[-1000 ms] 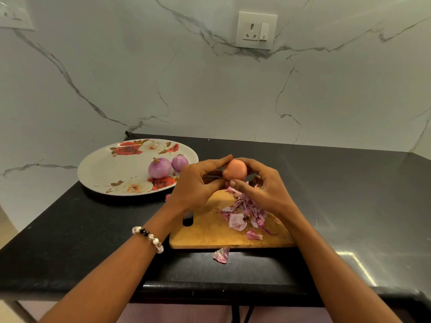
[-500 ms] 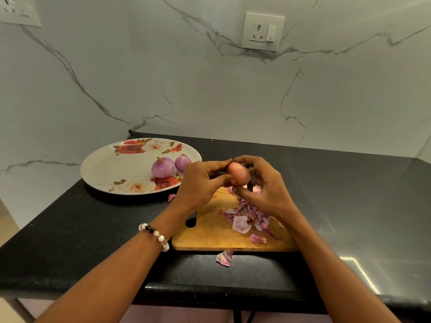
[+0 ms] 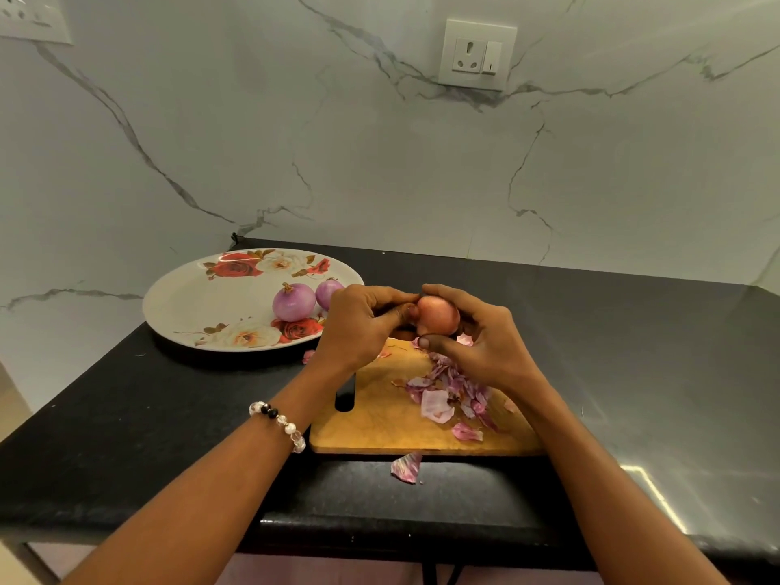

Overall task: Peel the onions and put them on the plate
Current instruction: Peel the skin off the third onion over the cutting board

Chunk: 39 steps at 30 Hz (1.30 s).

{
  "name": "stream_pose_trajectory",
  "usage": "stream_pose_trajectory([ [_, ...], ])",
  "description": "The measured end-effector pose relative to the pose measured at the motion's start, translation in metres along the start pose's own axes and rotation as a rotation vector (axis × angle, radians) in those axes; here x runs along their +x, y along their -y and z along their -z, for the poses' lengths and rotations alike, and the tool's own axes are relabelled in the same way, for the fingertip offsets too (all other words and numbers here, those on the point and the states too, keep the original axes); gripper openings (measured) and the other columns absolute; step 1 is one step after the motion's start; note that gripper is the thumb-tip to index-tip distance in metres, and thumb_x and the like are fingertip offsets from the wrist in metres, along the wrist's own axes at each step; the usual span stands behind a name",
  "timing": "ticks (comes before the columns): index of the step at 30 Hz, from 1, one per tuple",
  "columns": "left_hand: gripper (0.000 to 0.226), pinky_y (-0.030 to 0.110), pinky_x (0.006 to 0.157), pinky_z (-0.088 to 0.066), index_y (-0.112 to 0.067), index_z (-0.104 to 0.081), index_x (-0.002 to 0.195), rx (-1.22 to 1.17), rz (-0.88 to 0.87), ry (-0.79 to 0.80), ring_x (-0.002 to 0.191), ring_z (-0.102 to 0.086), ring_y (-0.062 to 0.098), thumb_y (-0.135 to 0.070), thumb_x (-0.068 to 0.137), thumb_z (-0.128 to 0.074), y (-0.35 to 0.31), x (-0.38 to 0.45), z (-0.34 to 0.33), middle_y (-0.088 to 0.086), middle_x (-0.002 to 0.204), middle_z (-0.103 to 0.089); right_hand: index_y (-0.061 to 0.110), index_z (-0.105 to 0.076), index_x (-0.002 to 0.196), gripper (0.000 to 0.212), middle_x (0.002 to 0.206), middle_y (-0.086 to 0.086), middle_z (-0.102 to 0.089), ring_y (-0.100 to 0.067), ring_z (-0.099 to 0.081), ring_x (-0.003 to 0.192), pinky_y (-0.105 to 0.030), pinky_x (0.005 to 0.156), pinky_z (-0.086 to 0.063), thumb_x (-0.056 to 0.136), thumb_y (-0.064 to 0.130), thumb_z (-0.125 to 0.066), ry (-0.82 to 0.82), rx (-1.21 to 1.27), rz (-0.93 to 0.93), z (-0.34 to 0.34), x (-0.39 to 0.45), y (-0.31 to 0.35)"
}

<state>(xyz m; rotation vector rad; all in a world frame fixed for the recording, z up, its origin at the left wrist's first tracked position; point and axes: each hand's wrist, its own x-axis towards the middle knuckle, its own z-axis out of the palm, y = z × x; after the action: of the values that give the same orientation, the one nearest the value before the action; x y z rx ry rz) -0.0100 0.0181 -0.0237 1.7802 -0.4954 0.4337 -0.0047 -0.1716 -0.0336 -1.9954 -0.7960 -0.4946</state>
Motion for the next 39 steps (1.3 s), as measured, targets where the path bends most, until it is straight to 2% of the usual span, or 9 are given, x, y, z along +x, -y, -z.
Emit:
stream_pose_trajectory([
  [2,0.028,0.027,0.066,-0.059,-0.012,-0.067,0.114,-0.018,-0.010,0.020,0.077,-0.071,0.012,-0.002,0.088,-0.062,0.000,0.001,0.000,0.007,0.101,-0.071,0.020,-0.051,0.137,0.064,0.124,0.011,-0.058,-0.006,-0.062,0.111,-0.023,0.091,-0.055,0.079,0.031,-0.079,-0.001,0.028,-0.029,0.002,0.000,0.002],
  [6,0.042,0.031,0.063,-0.060,-0.018,-0.057,0.128,0.010,-0.106,0.098,0.080,-0.071,0.015,-0.003,0.089,-0.062,-0.002,0.000,0.001,0.004,0.115,-0.067,0.024,-0.045,0.131,0.059,0.119,0.014,-0.059,-0.012,-0.065,0.106,-0.030,0.090,-0.057,0.081,0.037,-0.074,0.046,0.076,-0.076,0.006,0.001,0.007],
  [9,0.039,0.032,0.066,-0.060,-0.012,-0.058,0.127,0.025,-0.145,0.129,0.084,-0.071,0.015,-0.006,0.089,-0.063,-0.002,0.001,0.004,0.006,0.110,-0.068,0.022,-0.045,0.125,0.054,0.113,0.006,-0.062,-0.020,-0.068,0.101,-0.035,0.086,-0.059,0.080,0.035,-0.072,0.061,0.178,-0.123,0.009,-0.001,0.010],
  [13,0.036,0.019,0.067,-0.056,-0.007,-0.060,0.122,-0.012,-0.142,0.132,0.084,-0.070,0.010,-0.004,0.086,-0.064,-0.006,-0.001,0.005,0.002,0.101,-0.068,0.018,-0.050,0.126,0.052,0.114,0.005,-0.063,-0.022,-0.068,0.104,-0.034,0.086,-0.058,0.081,0.031,-0.072,0.053,0.214,-0.140,0.011,-0.002,0.011],
  [17,0.034,0.021,0.067,-0.056,-0.005,-0.062,0.119,-0.042,-0.107,0.138,0.083,-0.070,0.012,-0.004,0.085,-0.065,-0.006,0.000,0.006,0.004,0.098,-0.069,0.016,-0.052,0.126,0.052,0.116,0.002,-0.063,-0.023,-0.068,0.105,-0.036,0.087,-0.059,0.080,0.029,-0.072,0.053,0.218,-0.140,0.010,-0.001,0.012],
  [24,0.034,0.023,0.068,-0.057,-0.006,-0.063,0.116,-0.083,-0.043,0.138,0.083,-0.071,0.014,-0.004,0.083,-0.066,-0.006,0.001,0.006,0.008,0.100,-0.070,0.021,-0.053,0.123,0.048,0.117,0.004,-0.062,-0.017,-0.067,0.105,-0.030,0.085,-0.059,0.079,0.028,-0.072,0.058,0.215,-0.147,0.010,0.000,0.015],
  [29,0.032,0.022,0.067,-0.057,-0.005,-0.066,0.113,-0.082,-0.029,0.107,0.081,-0.071,0.013,-0.005,0.081,-0.069,-0.006,0.000,0.005,0.001,0.094,-0.070,0.019,-0.053,0.124,0.050,0.120,0.002,-0.061,-0.017,-0.066,0.106,-0.030,0.086,-0.058,0.079,0.028,-0.072,0.053,0.204,-0.144,0.010,-0.001,0.013],
  [35,0.029,0.014,0.066,-0.053,-0.006,-0.068,0.111,0.019,-0.072,0.044,0.079,-0.069,0.002,-0.005,0.081,-0.070,-0.004,-0.003,0.001,0.000,0.094,-0.070,0.021,-0.053,0.125,0.051,0.121,0.004,-0.061,-0.016,-0.066,0.107,-0.031,0.089,-0.058,0.078,0.031,-0.073,0.062,0.147,-0.140,0.009,-0.001,0.009],
  [39,0.031,0.015,0.072,-0.054,-0.007,-0.067,0.113,0.106,-0.116,0.015,0.082,-0.068,0.006,-0.007,0.081,-0.071,-0.001,-0.003,-0.001,0.006,0.101,-0.071,0.021,-0.054,0.125,0.053,0.119,0.006,-0.062,-0.012,-0.066,0.106,-0.028,0.088,-0.057,0.078,0.032,-0.074,0.065,0.128,-0.144,0.009,0.000,0.008],
])
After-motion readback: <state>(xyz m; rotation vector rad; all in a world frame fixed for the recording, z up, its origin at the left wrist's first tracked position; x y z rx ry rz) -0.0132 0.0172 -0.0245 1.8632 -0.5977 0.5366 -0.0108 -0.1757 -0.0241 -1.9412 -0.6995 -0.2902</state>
